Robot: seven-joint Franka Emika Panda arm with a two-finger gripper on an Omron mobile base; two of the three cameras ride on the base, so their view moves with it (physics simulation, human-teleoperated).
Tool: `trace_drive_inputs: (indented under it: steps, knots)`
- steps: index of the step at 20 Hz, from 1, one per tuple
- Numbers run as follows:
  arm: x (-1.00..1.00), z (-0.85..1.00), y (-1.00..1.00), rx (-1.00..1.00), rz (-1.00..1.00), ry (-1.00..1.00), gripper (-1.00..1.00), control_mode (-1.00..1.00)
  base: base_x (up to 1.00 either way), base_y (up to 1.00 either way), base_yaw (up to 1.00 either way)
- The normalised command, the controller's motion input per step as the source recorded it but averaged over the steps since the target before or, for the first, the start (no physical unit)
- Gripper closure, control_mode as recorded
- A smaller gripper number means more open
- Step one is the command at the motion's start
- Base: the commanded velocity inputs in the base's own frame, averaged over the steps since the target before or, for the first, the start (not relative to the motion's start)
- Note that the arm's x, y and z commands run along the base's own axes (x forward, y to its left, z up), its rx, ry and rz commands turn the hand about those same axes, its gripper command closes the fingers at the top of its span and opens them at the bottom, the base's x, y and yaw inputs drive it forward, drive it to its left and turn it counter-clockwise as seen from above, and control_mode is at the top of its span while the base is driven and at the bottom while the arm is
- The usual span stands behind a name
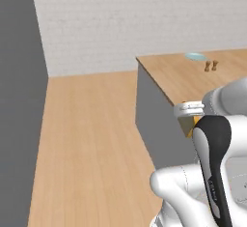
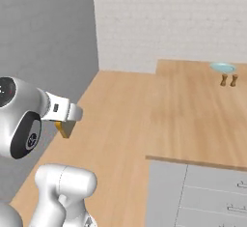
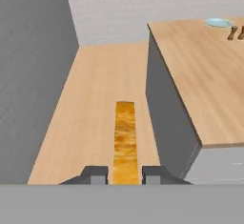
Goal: Start the toaster. Once the lever pops up, take the bread to the plate on the dining counter.
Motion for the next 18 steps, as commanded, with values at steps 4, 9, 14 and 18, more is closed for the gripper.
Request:
trace_drive_inputs:
  steps: [4, 9, 14, 18]
  knots:
    - [0.0, 0.0, 0.0, 0.0, 0.0, 0.0, 1.0, 1.0, 0.92, 1.0, 0.18]
    - [0.0, 0.0, 0.0, 0.0, 0.0, 0.0, 1.0, 1.0, 1.0, 0.82, 0.04]
    - [0.0, 0.0, 0.0, 0.0, 0.0, 0.0, 1.0, 1.0, 1.0, 0.11, 0.05]
    - [0.0, 0.0, 0.0, 0.0, 0.0, 0.0, 1.0, 1.0, 1.0, -0.08, 0.0]
